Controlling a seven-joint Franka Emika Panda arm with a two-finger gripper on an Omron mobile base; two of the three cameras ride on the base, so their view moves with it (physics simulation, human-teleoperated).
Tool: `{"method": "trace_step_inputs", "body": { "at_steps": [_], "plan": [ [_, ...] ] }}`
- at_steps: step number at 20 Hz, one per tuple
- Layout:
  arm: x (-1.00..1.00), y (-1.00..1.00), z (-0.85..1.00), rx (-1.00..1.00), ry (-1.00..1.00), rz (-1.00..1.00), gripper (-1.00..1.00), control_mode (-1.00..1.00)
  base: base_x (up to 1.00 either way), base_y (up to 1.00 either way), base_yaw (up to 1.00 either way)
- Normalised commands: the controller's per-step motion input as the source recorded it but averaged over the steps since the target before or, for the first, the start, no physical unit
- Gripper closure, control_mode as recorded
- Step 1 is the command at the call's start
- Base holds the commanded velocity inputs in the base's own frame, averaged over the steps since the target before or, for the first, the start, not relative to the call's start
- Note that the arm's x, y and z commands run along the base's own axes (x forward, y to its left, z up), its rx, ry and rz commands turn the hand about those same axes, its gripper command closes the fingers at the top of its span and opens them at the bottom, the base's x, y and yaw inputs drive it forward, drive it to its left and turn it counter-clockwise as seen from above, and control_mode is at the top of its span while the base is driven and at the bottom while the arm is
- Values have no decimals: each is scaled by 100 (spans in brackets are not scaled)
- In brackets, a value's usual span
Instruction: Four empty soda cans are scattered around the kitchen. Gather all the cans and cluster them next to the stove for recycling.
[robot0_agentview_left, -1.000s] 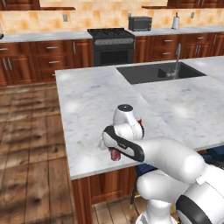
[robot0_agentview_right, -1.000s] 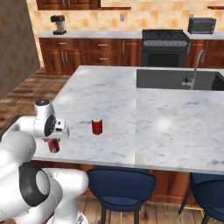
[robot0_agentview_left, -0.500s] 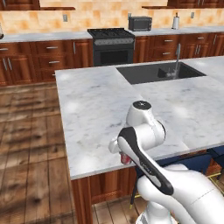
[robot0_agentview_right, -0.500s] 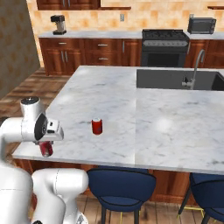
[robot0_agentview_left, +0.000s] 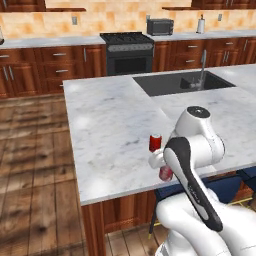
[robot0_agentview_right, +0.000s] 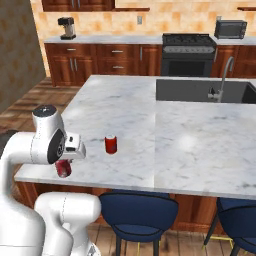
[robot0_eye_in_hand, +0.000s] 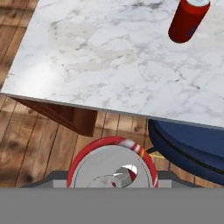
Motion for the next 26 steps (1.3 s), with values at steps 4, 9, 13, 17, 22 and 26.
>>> {"method": "trace_step_inputs", "body": {
  "at_steps": [4,9,13,17,22,26],
  "plan": [
    [-71,-6,52,0,0,0,100,-100,0,0,0],
    [-36,0,25,0,0,0,100,-100,0,0,0],
    [0,0,0,0,0,0,100,-100,0,0,0],
    [-23,5,0,0,-1,0,100,100,-21,21,1],
    [0,0,0,0,0,0,100,100,-36,100,4],
    [0,0,0,0,0,0,100,100,4,100,0]
  ]
}}
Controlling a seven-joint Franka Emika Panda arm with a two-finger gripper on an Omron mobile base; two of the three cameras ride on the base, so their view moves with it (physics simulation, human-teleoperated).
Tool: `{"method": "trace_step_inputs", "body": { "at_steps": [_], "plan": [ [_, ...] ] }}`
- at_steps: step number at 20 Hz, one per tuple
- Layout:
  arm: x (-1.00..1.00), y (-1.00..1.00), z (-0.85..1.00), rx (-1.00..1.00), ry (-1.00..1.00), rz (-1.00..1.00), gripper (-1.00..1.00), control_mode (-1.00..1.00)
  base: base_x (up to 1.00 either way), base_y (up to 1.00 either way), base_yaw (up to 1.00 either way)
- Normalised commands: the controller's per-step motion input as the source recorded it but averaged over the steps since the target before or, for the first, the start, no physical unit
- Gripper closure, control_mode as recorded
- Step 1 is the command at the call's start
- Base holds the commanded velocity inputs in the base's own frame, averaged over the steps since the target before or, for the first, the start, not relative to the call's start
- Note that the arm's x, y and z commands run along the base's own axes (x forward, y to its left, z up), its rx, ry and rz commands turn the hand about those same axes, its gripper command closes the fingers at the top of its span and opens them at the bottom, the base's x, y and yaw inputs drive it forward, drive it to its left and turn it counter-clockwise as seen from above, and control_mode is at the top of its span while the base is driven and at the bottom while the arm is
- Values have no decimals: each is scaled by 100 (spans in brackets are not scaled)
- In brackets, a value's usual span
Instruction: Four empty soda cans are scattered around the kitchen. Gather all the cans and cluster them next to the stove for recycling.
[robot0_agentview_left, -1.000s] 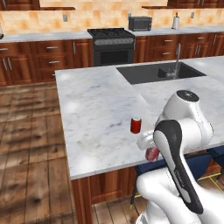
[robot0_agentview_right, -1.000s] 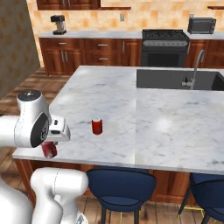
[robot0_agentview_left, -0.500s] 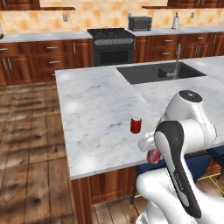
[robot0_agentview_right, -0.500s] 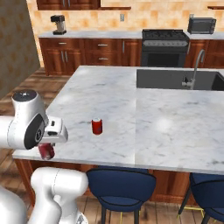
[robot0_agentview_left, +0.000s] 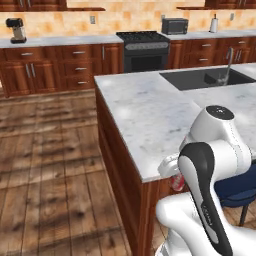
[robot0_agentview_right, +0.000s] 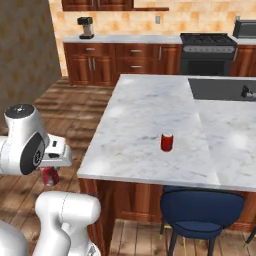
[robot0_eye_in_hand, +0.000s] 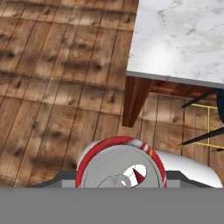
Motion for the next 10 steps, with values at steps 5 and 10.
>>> {"method": "trace_step_inputs", "body": {
  "at_steps": [5,10],
  "plan": [
    [0,0,0,0,0,0,100,100,9,100,0],
    [0,0,0,0,0,0,100,100,67,100,-15]
  ]
}}
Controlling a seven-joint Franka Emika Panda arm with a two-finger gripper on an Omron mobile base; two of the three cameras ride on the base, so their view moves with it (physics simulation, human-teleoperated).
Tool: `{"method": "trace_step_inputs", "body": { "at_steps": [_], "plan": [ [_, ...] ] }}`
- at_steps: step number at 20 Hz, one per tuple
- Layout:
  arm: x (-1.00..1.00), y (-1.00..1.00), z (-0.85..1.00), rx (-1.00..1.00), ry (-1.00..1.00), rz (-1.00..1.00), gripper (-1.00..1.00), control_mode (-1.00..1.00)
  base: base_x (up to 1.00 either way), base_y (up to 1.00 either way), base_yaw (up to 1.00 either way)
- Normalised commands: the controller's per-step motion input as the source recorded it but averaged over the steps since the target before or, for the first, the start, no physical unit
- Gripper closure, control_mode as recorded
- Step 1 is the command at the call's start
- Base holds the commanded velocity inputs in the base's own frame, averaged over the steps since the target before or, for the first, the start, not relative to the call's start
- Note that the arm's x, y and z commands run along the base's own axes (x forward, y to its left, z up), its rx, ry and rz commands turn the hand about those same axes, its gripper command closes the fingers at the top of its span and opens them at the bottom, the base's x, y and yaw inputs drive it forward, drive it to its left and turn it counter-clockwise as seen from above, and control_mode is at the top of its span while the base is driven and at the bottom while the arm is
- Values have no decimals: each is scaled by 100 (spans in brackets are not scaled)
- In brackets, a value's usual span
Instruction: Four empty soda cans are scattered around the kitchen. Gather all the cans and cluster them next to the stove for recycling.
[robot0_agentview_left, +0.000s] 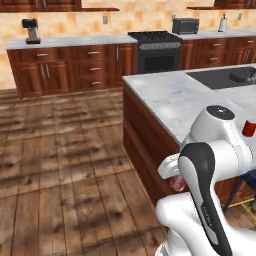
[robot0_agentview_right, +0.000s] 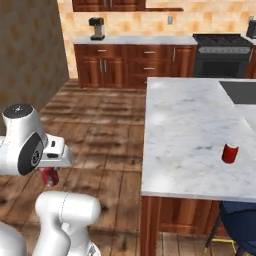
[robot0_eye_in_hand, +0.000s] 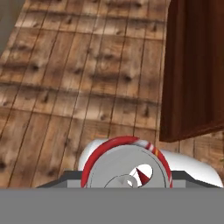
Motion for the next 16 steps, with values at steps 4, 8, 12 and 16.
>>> {"method": "trace_step_inputs", "body": {
  "at_steps": [4,8,12,16],
  "plan": [
    [0,0,0,0,0,0,100,100,99,100,-29],
    [0,0,0,0,0,0,100,100,100,100,-27],
    [0,0,0,0,0,0,100,100,100,100,-28],
    [0,0,0,0,0,0,100,100,100,100,-28]
  ]
}}
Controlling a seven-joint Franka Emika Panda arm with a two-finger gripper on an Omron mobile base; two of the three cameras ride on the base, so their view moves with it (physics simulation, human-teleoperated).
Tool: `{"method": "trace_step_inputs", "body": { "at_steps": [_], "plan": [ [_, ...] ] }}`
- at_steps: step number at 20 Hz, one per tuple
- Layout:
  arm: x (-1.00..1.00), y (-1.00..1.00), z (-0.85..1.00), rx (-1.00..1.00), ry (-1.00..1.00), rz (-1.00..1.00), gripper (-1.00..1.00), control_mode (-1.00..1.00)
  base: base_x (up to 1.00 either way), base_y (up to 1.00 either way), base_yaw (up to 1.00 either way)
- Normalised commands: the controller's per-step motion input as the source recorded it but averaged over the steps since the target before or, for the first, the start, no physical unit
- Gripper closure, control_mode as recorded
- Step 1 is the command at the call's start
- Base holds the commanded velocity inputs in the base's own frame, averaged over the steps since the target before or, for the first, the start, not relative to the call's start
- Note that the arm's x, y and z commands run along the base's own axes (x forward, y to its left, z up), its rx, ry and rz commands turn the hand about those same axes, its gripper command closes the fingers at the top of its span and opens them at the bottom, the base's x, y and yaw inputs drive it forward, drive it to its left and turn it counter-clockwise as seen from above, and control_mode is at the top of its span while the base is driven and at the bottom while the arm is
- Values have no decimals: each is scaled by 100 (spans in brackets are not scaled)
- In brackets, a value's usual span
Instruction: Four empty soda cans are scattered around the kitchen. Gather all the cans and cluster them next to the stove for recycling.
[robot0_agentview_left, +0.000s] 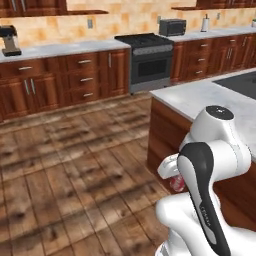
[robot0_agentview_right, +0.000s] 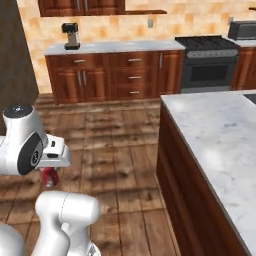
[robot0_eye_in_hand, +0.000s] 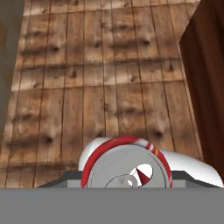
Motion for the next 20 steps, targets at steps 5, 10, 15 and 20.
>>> {"method": "trace_step_inputs", "body": {
  "at_steps": [5,10,15,20],
  "plan": [
    [0,0,0,0,0,0,100,100,100,89,-19],
    [0,0,0,0,0,0,100,100,100,85,-11],
    [0,0,0,0,0,0,100,100,100,59,-1],
    [0,0,0,0,0,0,100,100,100,24,-3]
  ]
}}
